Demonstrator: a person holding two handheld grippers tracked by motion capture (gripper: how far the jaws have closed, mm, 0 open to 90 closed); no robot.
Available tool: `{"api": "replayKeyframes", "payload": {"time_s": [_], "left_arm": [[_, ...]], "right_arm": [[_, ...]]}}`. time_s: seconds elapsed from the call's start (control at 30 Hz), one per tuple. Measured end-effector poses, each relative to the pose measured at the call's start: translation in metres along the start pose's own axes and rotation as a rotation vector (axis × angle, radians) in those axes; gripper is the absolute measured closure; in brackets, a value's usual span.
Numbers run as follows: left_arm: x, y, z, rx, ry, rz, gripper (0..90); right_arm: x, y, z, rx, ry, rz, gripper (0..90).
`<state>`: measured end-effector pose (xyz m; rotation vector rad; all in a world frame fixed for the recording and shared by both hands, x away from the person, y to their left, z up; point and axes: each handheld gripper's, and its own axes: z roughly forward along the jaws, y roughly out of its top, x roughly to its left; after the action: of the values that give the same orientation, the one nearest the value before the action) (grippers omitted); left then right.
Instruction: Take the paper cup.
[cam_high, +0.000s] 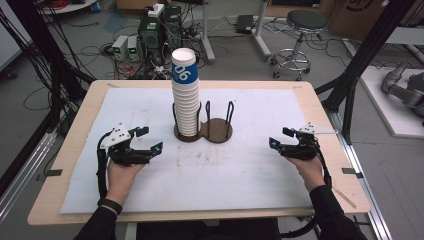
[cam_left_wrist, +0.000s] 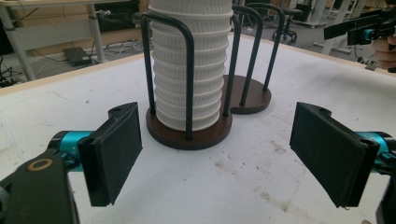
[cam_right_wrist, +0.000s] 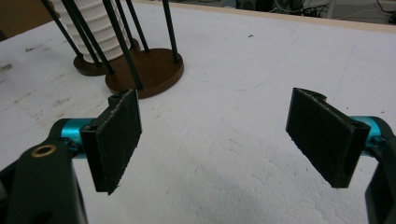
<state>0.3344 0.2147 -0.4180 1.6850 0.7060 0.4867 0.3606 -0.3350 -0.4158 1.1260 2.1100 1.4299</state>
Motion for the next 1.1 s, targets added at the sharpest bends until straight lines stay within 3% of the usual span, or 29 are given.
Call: {"api": "replayKeyframes", "payload": {"time_s": [0.13, 0.27, 0.53, 0.8, 0.9, 1.1], "left_arm": [[0.0, 0.0, 0.0, 0.009, 0.007, -0.015, 16.6], [0.0, 0.001, 0.001, -0.003, -0.013, -0.037, 16.6], [-0.003, 0.01, 0.007, -0.006, -0.013, 0.0, 12.8], [-0.005, 0.022, 0.013, -0.008, 0.002, -0.001, 10.3], [-0.006, 0.027, 0.016, -0.004, 0.003, 0.016, 10.2], [-0.003, 0.036, 0.023, 0.0, -0.011, 0.006, 8.1]], "right_arm": [[-0.001, 0.0, 0.001, 0.003, 0.007, 0.007, 18.6], [0.002, 0.0, 0.0, 0.012, 0.011, -0.013, 18.7], [0.003, 0.0, -0.004, 0.015, 0.003, -0.01, 18.7], [0.004, 0.0, -0.008, 0.017, 0.0, -0.007, 18.6], [0.004, 0.0, -0.008, 0.014, -0.005, -0.008, 18.7], [0.004, 0.0, -0.008, 0.018, -0.004, -0.01, 18.7]]}}
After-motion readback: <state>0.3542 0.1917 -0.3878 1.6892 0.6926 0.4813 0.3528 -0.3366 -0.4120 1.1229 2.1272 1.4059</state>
